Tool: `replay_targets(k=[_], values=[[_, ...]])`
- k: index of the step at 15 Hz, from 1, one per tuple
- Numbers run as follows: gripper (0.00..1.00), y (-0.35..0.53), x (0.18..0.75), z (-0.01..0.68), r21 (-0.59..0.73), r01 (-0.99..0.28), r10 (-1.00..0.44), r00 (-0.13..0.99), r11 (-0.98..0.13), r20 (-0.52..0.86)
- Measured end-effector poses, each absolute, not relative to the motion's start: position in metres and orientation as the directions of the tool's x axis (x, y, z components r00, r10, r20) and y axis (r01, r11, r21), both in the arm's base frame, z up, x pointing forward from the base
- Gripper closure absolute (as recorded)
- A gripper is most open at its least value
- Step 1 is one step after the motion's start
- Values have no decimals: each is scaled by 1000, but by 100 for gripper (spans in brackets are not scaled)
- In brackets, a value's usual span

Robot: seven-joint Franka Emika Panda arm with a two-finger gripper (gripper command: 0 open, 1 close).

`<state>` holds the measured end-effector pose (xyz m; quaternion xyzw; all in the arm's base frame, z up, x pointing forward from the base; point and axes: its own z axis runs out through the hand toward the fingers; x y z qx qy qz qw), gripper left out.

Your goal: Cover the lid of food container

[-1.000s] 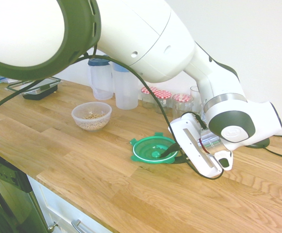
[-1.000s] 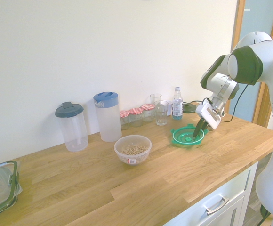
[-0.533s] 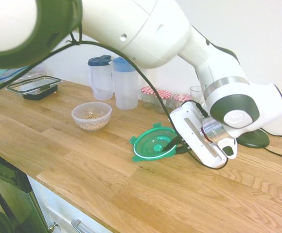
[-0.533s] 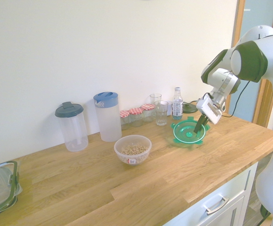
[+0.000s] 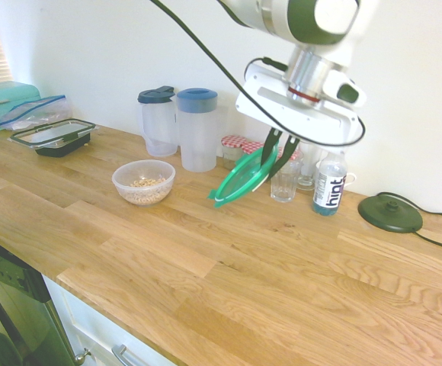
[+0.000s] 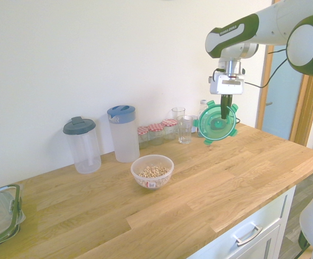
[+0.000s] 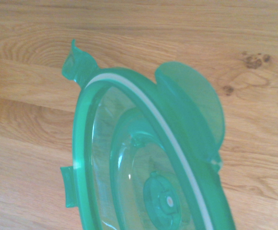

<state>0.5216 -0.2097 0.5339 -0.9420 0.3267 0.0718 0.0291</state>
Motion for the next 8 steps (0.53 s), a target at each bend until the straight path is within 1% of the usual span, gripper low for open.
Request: replay_targets(k=[4, 8], values=[[100, -122, 537, 554, 208, -562, -570, 821, -801, 22], [100, -12, 526, 544, 382, -555, -516, 831, -739, 207]])
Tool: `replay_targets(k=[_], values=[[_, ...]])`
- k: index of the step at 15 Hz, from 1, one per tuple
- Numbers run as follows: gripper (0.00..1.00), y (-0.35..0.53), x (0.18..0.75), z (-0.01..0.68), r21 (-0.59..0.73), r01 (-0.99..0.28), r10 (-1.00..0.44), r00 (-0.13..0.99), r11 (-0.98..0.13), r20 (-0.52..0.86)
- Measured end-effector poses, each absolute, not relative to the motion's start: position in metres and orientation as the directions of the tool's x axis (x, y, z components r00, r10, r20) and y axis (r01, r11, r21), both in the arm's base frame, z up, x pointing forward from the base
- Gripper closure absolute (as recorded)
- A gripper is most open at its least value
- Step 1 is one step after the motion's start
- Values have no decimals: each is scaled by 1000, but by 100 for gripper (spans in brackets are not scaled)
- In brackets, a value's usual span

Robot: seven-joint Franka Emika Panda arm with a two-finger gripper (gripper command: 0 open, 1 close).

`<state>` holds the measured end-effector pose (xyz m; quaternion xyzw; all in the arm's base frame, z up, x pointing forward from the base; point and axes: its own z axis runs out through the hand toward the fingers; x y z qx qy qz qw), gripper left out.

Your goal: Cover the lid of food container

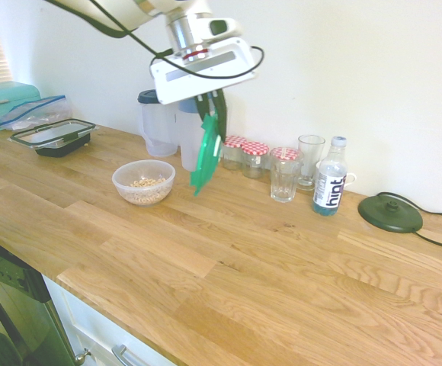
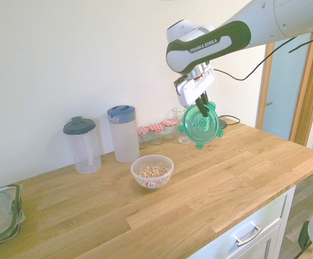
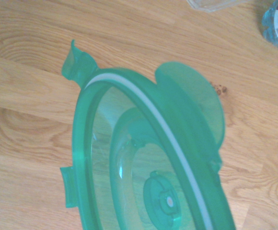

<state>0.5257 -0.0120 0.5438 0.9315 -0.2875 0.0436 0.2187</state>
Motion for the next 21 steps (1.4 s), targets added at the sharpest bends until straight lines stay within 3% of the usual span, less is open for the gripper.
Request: replay_targets(k=[6, 12, 17, 21], values=[[100, 93, 523, 515, 535, -658, -433, 752, -530, 496], [100, 227, 480, 481, 569, -778, -287, 628, -266, 724], [100, 278, 494, 447, 545, -838, -123, 543, -16, 831], [100, 294, 516, 399, 564, -825, -96, 561, 12, 822]])
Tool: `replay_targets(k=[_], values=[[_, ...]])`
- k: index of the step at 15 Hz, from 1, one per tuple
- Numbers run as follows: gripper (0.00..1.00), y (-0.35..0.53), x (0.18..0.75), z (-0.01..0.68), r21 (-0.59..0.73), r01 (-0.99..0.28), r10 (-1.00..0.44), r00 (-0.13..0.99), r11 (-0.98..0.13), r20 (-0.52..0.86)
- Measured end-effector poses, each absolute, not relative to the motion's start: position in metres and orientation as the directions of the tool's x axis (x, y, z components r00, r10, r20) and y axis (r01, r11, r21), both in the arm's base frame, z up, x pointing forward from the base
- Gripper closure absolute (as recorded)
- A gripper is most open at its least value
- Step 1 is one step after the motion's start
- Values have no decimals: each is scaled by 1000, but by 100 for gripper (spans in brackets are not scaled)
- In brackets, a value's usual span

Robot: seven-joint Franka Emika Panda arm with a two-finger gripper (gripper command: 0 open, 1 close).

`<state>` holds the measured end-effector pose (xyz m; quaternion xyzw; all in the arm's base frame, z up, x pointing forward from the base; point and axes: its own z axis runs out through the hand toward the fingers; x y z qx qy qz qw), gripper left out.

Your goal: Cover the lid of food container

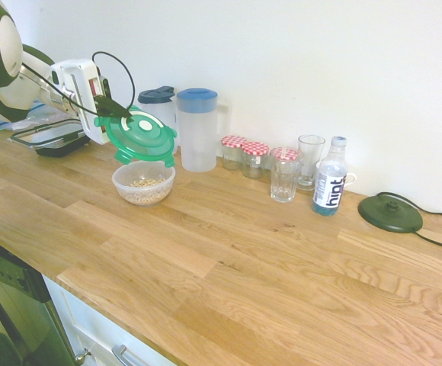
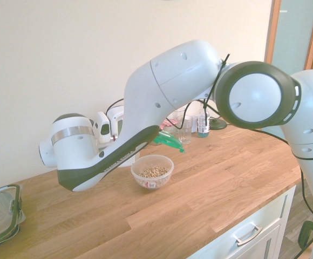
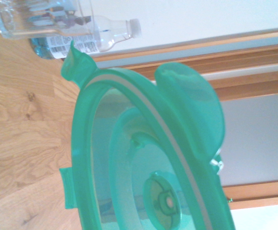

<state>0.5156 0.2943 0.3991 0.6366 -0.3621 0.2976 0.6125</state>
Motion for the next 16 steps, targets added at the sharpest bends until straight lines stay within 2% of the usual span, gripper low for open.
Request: replay_targets(k=[12, 13, 16], values=[[100, 324, 518, 338, 596, -803, -12, 596, -8, 803], [0, 326, 517, 336, 596, -803, -10, 596, -11, 803], [0, 335, 512, 330, 603, -798, 3, 603, -20, 798]])
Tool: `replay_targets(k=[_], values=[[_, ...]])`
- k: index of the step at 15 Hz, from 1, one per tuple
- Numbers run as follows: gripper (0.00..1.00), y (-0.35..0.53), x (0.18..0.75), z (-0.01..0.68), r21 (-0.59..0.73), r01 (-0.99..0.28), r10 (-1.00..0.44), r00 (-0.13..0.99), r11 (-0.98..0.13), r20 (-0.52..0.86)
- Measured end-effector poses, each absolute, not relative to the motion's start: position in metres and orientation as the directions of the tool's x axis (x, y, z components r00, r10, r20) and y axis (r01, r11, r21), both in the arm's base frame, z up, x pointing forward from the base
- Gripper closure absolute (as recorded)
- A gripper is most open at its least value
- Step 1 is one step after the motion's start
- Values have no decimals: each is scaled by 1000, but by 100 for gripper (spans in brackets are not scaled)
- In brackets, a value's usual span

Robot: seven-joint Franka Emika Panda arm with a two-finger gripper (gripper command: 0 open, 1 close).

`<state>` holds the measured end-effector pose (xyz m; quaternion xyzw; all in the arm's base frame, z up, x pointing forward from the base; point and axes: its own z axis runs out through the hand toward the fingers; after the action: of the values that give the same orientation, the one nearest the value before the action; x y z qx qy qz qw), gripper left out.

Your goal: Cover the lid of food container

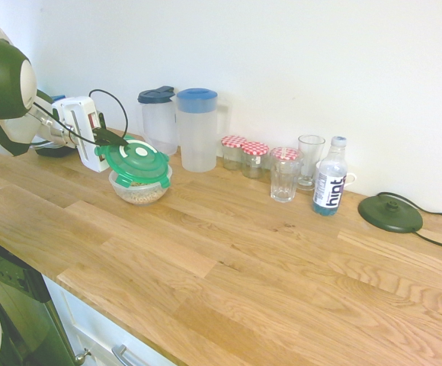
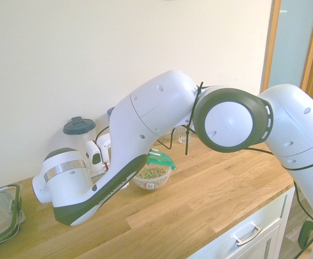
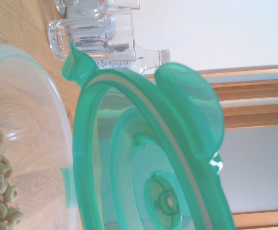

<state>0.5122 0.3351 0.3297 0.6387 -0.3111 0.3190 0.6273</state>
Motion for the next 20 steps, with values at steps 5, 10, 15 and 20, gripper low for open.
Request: replay_targets(k=[5, 10, 15, 20], values=[[0, 340, 509, 329, 605, -796, 7, 605, -26, 796], [0, 349, 508, 318, 627, -772, -41, 633, -102, 773], [0, 371, 499, 327, 625, -748, -121, 658, -223, 744], [0, 385, 488, 384, 602, -730, -324, 683, -323, 655]])
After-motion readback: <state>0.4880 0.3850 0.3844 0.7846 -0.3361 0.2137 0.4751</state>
